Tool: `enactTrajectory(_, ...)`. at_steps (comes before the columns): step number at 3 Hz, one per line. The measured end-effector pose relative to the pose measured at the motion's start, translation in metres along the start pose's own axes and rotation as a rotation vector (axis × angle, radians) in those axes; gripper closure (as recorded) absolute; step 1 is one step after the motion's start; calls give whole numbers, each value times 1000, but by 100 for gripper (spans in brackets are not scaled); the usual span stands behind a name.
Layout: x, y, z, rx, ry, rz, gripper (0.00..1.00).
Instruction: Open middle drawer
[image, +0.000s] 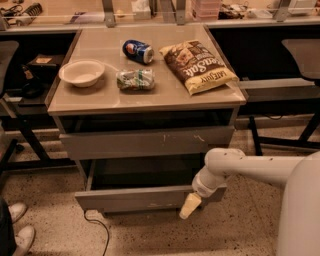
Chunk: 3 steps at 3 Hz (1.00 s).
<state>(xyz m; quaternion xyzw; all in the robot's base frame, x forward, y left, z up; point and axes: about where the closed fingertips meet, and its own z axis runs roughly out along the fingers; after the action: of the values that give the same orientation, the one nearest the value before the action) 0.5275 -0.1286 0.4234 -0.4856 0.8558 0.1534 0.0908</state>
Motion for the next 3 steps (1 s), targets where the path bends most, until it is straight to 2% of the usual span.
enactTrajectory(1,34,30,-9,-22,39,69,0)
enactTrajectory(2,34,34,-4,-31,35,73,0)
enactTrajectory(3,50,45,-3,-50,54,95,0)
